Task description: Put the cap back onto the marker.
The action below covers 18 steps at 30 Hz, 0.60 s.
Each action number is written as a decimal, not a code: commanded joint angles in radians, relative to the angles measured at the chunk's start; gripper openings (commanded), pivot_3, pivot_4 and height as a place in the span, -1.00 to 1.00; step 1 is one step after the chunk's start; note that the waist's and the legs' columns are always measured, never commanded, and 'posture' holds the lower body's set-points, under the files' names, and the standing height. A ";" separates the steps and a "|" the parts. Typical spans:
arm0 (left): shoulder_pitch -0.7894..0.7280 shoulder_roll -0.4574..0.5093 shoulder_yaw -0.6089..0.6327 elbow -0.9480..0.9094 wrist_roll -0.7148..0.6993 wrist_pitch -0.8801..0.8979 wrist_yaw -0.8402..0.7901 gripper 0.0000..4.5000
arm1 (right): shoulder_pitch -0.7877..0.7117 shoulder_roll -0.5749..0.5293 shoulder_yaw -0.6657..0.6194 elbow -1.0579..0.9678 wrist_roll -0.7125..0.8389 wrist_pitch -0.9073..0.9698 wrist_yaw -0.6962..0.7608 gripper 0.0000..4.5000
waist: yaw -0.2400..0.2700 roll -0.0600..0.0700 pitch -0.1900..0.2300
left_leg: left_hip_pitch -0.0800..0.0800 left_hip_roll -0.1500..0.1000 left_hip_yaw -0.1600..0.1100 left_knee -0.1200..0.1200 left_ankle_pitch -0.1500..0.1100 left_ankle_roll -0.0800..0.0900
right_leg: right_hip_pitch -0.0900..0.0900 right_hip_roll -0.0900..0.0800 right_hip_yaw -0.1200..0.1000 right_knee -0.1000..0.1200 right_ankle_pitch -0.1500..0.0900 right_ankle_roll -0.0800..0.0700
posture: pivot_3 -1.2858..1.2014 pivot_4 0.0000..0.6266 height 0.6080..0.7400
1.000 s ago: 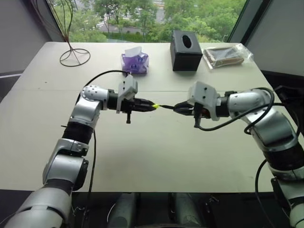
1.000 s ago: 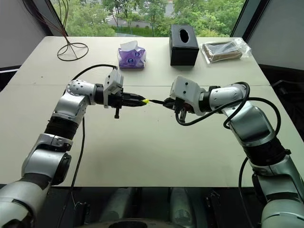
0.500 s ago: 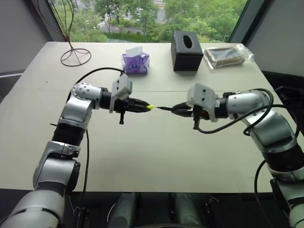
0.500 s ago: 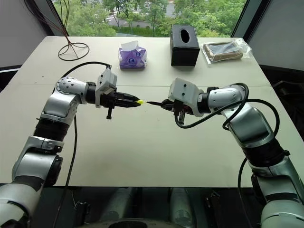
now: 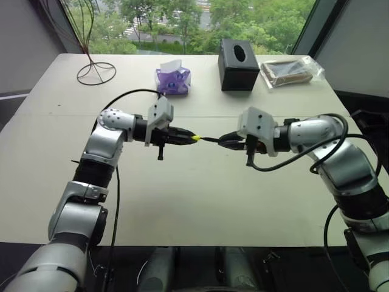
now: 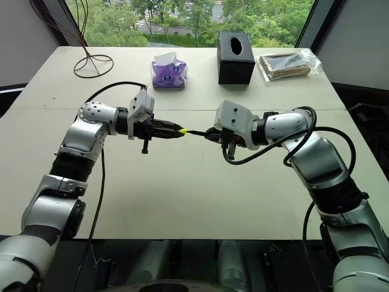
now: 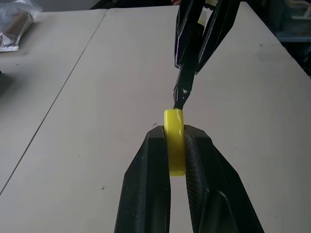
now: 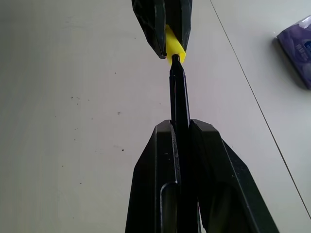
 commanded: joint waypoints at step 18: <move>-0.130 -0.064 -0.089 0.128 0.100 -0.289 -0.080 -0.98 | -0.087 0.035 0.038 0.069 -0.060 -0.115 0.052 -1.00 | 0.000 0.000 0.000 | 0.000 -0.001 0.000 0.000 0.000 0.000 | 0.000 0.000 0.000 0.000 0.000 0.000 | 0.03 -0.52 1.00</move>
